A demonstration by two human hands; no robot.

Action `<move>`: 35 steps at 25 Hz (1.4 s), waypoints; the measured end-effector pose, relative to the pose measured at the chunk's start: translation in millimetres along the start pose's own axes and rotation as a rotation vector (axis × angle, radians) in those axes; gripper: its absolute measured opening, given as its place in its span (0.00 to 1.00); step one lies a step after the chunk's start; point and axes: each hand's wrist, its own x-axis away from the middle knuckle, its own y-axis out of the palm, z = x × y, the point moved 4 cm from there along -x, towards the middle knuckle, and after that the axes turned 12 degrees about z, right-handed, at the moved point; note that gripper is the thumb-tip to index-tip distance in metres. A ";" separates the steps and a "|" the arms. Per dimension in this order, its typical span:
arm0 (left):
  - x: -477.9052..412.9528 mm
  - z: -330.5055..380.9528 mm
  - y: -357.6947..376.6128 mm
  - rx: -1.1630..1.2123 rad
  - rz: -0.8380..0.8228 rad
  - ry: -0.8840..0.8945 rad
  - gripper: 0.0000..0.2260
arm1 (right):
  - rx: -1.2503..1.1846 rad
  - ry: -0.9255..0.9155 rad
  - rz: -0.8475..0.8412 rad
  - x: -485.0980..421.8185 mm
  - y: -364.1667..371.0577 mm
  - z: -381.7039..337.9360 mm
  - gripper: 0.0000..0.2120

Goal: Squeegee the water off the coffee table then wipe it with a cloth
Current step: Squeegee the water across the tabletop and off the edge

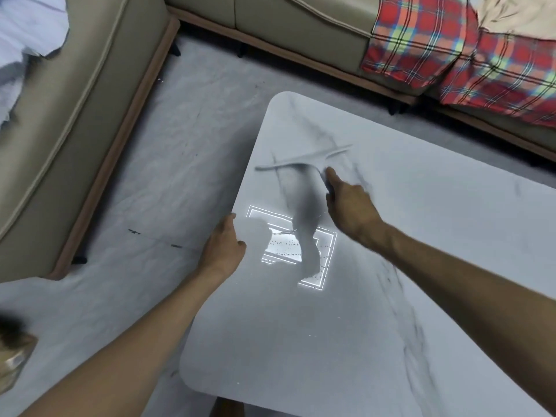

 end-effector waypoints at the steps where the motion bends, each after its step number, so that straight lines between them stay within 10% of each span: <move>1: 2.8 2.6 5.6 -0.024 -0.035 0.004 0.29 | 0.001 -0.008 -0.026 24.3 1.3 10.4 0.23; 8: -1.0 7.2 4.0 -0.083 -0.152 -0.083 0.35 | 0.079 0.077 -0.252 134.5 -26.0 71.9 0.27; 18: -6.7 8.0 6.8 -0.089 -0.222 -0.044 0.36 | -0.243 0.408 0.077 -84.7 -56.2 21.5 0.04; 27: -3.1 -36.7 -8.6 0.431 0.086 -0.299 0.22 | -0.040 -0.181 -0.144 63.0 25.1 -6.1 0.26; 35: 32.9 -52.5 -21.7 0.368 0.228 -0.256 0.11 | 0.220 -0.200 -0.305 141.1 -17.7 70.4 0.25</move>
